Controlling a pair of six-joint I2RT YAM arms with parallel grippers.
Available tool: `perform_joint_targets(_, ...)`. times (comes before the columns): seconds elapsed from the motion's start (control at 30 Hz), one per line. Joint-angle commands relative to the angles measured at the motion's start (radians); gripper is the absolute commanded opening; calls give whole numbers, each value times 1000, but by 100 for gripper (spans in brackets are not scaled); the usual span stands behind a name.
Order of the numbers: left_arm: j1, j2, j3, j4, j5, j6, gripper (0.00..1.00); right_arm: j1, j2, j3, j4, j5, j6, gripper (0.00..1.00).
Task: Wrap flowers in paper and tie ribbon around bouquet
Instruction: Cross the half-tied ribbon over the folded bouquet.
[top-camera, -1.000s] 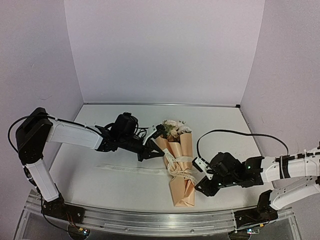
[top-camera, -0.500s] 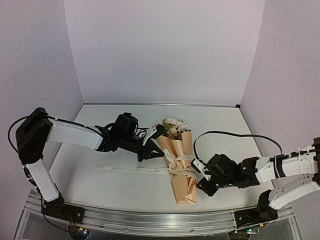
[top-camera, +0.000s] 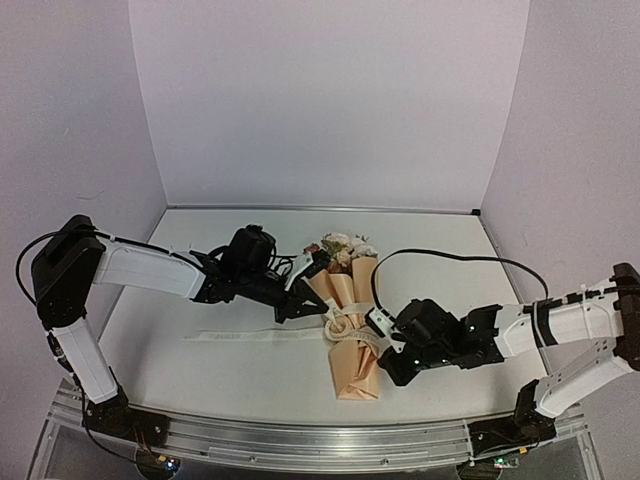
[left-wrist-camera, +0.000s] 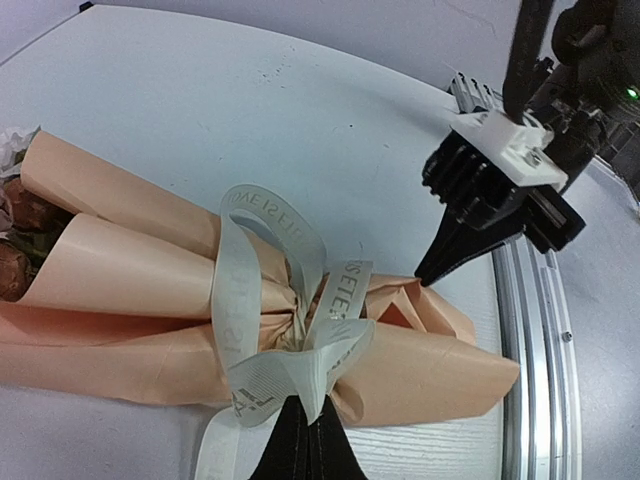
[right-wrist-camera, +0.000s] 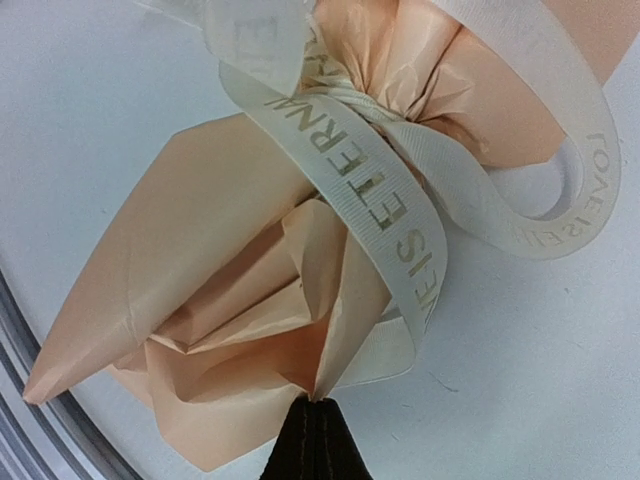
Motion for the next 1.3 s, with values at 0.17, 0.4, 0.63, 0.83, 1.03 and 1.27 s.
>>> perform_joint_targets(0.17,10,-51,1,-1,35,27,0,45,11,57,49,-39,72,28)
perform_joint_targets(0.4,10,-58,-1,-11,46,33,0,-94,-90,33,-26,-210,55,42)
perform_joint_targets(0.63,10,-56,7,-31,41,43,0,-143,-54,23,-34,-313,-90,47)
perform_joint_targets(0.83,9,-50,16,-34,42,42,0,-115,-34,-38,72,-226,-140,48)
perform_joint_targets(1.03,10,-47,20,-37,41,36,0,-104,67,-25,177,-143,-147,47)
perform_joint_targets(1.27,10,-50,17,-36,31,29,0,-88,165,-2,263,-59,-114,45)
